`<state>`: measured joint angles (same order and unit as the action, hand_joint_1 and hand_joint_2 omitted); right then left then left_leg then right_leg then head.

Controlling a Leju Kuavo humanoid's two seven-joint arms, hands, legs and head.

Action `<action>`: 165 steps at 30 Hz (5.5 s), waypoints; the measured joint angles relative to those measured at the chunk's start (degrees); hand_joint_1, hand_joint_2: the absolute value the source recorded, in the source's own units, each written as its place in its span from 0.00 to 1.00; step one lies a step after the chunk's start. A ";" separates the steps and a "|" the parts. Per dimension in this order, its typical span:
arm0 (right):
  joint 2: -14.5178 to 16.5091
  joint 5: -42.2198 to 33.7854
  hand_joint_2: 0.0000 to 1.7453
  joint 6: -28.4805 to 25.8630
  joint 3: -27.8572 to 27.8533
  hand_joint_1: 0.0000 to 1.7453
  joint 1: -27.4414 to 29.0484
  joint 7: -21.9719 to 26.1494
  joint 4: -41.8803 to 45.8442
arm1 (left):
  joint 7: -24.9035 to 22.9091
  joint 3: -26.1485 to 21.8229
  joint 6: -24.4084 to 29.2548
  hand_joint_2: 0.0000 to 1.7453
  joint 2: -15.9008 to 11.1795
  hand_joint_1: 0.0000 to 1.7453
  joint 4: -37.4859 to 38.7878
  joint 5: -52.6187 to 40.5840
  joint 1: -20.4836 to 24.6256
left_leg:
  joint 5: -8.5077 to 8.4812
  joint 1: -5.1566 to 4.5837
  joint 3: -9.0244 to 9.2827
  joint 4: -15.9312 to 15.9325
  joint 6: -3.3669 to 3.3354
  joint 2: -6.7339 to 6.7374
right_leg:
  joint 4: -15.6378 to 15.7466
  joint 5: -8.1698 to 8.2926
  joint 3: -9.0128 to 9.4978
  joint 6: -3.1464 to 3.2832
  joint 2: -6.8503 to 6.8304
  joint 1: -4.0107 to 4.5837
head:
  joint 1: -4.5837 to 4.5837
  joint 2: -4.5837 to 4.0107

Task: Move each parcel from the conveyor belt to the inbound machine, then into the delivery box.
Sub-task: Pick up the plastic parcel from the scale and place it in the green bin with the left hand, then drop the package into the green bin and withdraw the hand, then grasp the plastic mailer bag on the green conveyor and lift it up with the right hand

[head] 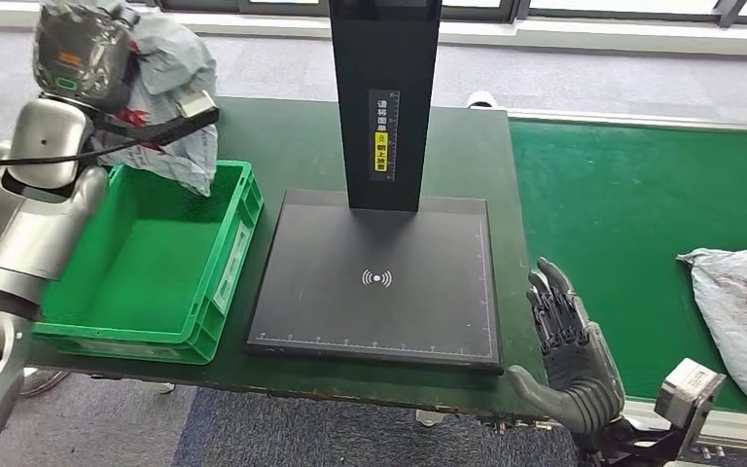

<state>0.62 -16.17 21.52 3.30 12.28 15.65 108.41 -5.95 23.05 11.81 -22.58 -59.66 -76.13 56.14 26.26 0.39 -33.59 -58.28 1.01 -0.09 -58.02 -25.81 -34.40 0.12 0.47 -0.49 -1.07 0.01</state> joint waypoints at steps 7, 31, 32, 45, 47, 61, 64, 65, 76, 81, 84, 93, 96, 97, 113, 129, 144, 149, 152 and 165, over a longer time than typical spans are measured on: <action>0.45 -0.08 1.00 0.36 0.00 0.00 -0.12 -0.35 -0.12 | -1.21 -3.41 1.18 1.00 -1.85 1.00 -0.83 -2.25 0.34 | -0.03 0.04 -0.10 -0.01 -0.01 -0.11 | 0.00 0.03 0.03 0.01 -0.11 -0.06 | -0.02 0.01; 1.86 -1.14 1.00 2.13 0.02 0.00 -2.92 -1.30 -5.40 | -2.47 -8.37 -6.49 0.00 -9.08 0.00 8.94 7.84 11.41 | -0.15 0.06 -0.15 -0.01 0.17 -0.02 | 0.00 0.15 -0.12 0.18 -0.02 0.09 | -0.02 0.00; 1.87 -1.14 1.00 2.14 0.02 0.00 -2.90 -1.37 -5.40 | -2.56 -8.21 -6.95 0.00 -9.08 0.00 9.29 8.33 11.49 | -0.15 0.06 -0.15 -0.01 0.17 -0.02 | 0.00 0.14 -0.12 0.18 -0.02 0.09 | -0.02 -0.01; 2.21 -1.46 1.00 2.15 0.02 0.00 -2.54 -2.37 -5.40 | -0.99 -7.14 -12.44 0.00 -7.92 0.00 11.73 15.53 13.11 | -0.15 0.05 -0.15 -0.01 0.17 -0.02 | 0.00 0.14 -0.13 0.18 -0.05 0.09 | -0.02 0.00; 2.30 -1.46 1.00 2.15 0.02 0.00 -2.45 -2.38 -5.40 | -0.85 -7.08 -12.50 0.00 -7.57 0.00 12.11 15.84 13.32 | -0.15 0.06 -0.14 -0.01 0.18 0.00 | 0.00 0.15 -0.13 0.19 -0.04 0.09 | -0.02 0.00; 2.44 4.22 1.00 -2.85 -0.73 0.00 -3.12 -3.98 -6.31 | 7.15 -11.51 -21.79 1.00 -2.33 0.00 10.40 58.13 11.30 | -0.15 0.01 -0.10 0.01 0.16 -0.01 | 0.00 0.16 -0.06 0.18 -0.05 -0.02 | -0.01 0.01; 2.33 15.01 1.00 -10.17 -1.97 0.00 -6.26 -6.84 -8.13 | 10.29 -16.91 -23.64 0.75 0.15 0.00 1.31 79.54 1.72 | -0.12 -0.16 0.09 0.07 0.15 0.19 | 0.01 0.16 0.00 0.16 0.17 -0.18 | -0.03 0.01; 2.15 19.78 1.00 -12.92 -2.45 0.00 -8.00 -8.26 -9.10 | 11.53 -18.41 -24.15 0.75 1.26 0.00 -2.92 85.01 -2.93 | -0.09 -0.25 0.18 0.09 0.12 0.32 | 0.01 0.17 0.01 0.13 0.30 -0.25 | 0.04 0.01; -11.08 59.72 1.00 -27.86 -9.87 0.00 -33.66 -25.12 -34.86 | 18.08 -17.28 -28.49 1.00 19.35 0.00 -35.79 98.86 -42.64 | 0.06 -0.56 -0.01 -0.07 -0.56 0.43 | 0.17 0.30 0.00 -0.50 0.45 -0.67 | 0.30 0.02; -17.48 65.87 1.00 -29.85 -10.10 0.00 -40.30 -27.62 -49.15 | 18.15 -15.82 -30.87 1.00 22.75 0.00 -39.91 100.01 -49.77 | 0.07 -0.58 -0.09 -0.10 -0.66 0.17 | 0.18 0.26 0.00 -0.60 0.16 -0.68 | 0.31 0.00; -19.28 67.49 1.00 -29.77 -10.10 0.00 -41.80 -28.79 -54.03 | 18.29 -15.70 -31.52 1.00 23.42 0.00 -40.80 100.45 -51.95 | 0.06 -0.57 -0.11 -0.07 -0.66 0.09 | 0.18 0.24 0.00 -0.61 0.04 -0.64 | 0.31 0.01; -21.41 69.88 1.00 -25.32 -9.84 0.00 -44.59 -30.22 -62.78 | 19.74 -15.60 -32.99 1.00 24.27 0.00 -41.57 102.28 -54.86 | 0.02 -0.48 -0.14 -0.04 -0.61 0.05 | 0.17 0.23 0.00 -0.60 -0.05 -0.59 | 0.31 0.01; -21.88 70.14 1.00 -21.07 -9.03 0.00 -45.54 -30.14 -66.93 | 20.88 -15.60 -33.94 1.00 24.31 0.00 -41.30 103.00 -55.70 | 0.00 -0.48 -0.16 -0.05 -0.64 -0.03 | 0.17 0.23 0.01 -0.60 -0.10 -0.60 | 0.31 0.01; -22.00 70.04 1.00 -19.77 -8.71 0.00 -45.64 -30.03 -68.16 | 21.16 -15.60 -34.19 1.00 24.32 0.00 -41.14 103.07 -55.92 | -0.01 -0.49 -0.17 -0.05 -0.64 -0.08 | 0.17 0.23 0.01 -0.60 -0.14 -0.60 | 0.31 0.01; -22.88 68.55 1.00 -13.37 -5.16 0.00 -43.57 -31.02 -73.68 | 23.14 -17.43 -35.43 1.00 24.66 0.00 -40.92 103.89 -60.25 | -0.02 -0.49 -0.24 -0.04 -0.65 -0.19 | 0.17 0.20 -0.01 -0.60 -0.23 -0.60 | 0.31 0.00; -23.92 68.41 1.00 -13.11 -5.17 0.00 -38.27 -35.93 -65.15 | 22.69 -19.27 -35.98 1.00 25.70 0.00 -42.91 103.49 -63.19 | -0.02 -0.49 -0.25 -0.04 -0.66 -0.20 | 0.17 0.17 -0.03 -0.62 -0.25 -0.60 | 0.31 0.01; -23.81 69.24 1.00 -8.50 -6.16 0.00 -33.43 -34.37 -60.96 | 22.16 -20.31 -37.65 1.00 26.93 0.00 -43.21 102.21 -63.49 | -0.03 -0.48 -0.25 -0.04 -0.66 -0.20 | 0.17 0.16 -0.01 -0.63 -0.27 -0.59 | 0.31 0.00; -23.29 68.62 1.00 -7.12 -6.16 0.00 -32.86 -32.51 -61.25 | 22.32 -20.32 -38.01 1.00 26.95 0.00 -43.14 102.04 -63.48 | -0.02 -0.48 -0.25 -0.04 -0.66 -0.20 | 0.17 0.16 -0.02 -0.63 -0.27 -0.60 | 0.31 0.01; -22.96 65.93 1.00 -4.54 -6.16 0.00 -32.51 -28.99 -61.69 | 22.56 -20.31 -38.18 1.00 26.93 0.00 -43.00 101.28 -63.48 | -0.02 -0.48 -0.25 -0.04 -0.66 -0.20 | 0.17 0.16 -0.02 -0.63 -0.27 -0.59 | 0.31 0.01; -21.90 57.19 1.00 0.46 -6.35 1.00 -30.47 -22.57 -62.35 | 23.06 -20.31 -38.55 1.00 26.86 0.00 -42.38 100.60 -63.41 | 0.08 -0.41 -0.06 -0.04 -0.67 -0.16 | 0.19 0.12 0.14 -0.62 -0.22 -0.52 | 0.31 0.00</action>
<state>-21.28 41.02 21.99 -3.05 -18.19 -6.91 46.06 17.11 2.74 -26.75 4.28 -102.04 24.46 -7.27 26.34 -0.02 -33.65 -58.32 0.34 -0.25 -57.83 -25.69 -34.26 -0.51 0.25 -1.01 -0.76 0.01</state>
